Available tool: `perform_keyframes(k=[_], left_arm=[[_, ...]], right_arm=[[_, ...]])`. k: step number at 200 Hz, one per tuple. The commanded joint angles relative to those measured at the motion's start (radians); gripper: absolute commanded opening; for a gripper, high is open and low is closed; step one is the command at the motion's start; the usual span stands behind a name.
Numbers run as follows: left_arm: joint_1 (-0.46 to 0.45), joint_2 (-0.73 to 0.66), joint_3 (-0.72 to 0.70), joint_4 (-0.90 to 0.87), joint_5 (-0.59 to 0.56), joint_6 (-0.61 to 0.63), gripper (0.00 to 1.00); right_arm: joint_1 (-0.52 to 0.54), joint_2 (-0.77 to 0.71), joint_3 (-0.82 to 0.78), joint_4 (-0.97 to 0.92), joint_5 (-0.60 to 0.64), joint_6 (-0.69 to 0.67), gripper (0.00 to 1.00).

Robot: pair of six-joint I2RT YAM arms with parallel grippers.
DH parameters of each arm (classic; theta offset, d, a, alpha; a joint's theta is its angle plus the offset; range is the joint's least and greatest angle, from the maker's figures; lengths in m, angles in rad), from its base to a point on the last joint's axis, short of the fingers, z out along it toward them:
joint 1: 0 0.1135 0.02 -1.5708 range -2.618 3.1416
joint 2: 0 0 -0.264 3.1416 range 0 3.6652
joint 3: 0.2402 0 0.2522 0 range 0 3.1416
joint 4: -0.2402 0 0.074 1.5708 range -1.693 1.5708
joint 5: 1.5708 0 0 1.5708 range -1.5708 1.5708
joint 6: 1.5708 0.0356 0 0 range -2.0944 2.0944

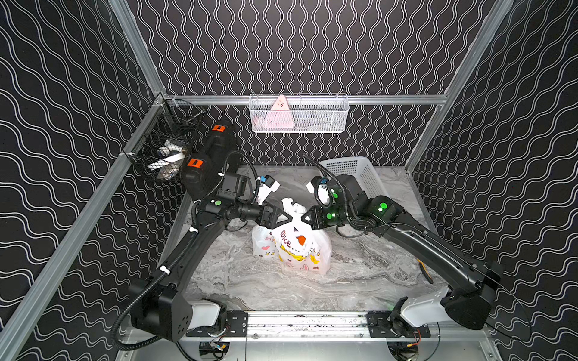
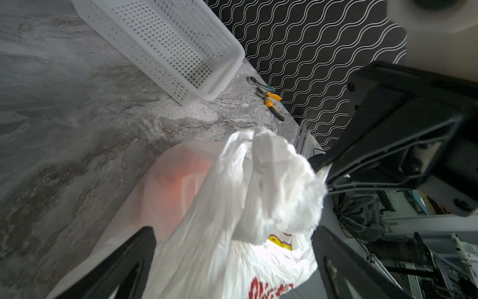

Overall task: Place the oranges into plastic bags & tie knots
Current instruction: Tie the plastic bag at the center of the board.

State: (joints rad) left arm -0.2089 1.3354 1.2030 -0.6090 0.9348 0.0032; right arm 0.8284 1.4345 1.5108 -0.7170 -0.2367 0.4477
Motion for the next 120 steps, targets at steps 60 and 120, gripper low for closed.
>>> perform_keyframes(k=[60, 120], left_arm=[[-0.007, 0.067, -0.142, 0.477, 0.236, -0.186, 0.99], [-0.03, 0.088, -0.164, 0.526, 0.288, -0.217, 0.82]], right_arm=[[-0.002, -0.004, 0.004, 0.007, 0.004, -0.013, 0.0], [-0.009, 0.002, 0.011, 0.007, 0.004, -0.015, 0.0]])
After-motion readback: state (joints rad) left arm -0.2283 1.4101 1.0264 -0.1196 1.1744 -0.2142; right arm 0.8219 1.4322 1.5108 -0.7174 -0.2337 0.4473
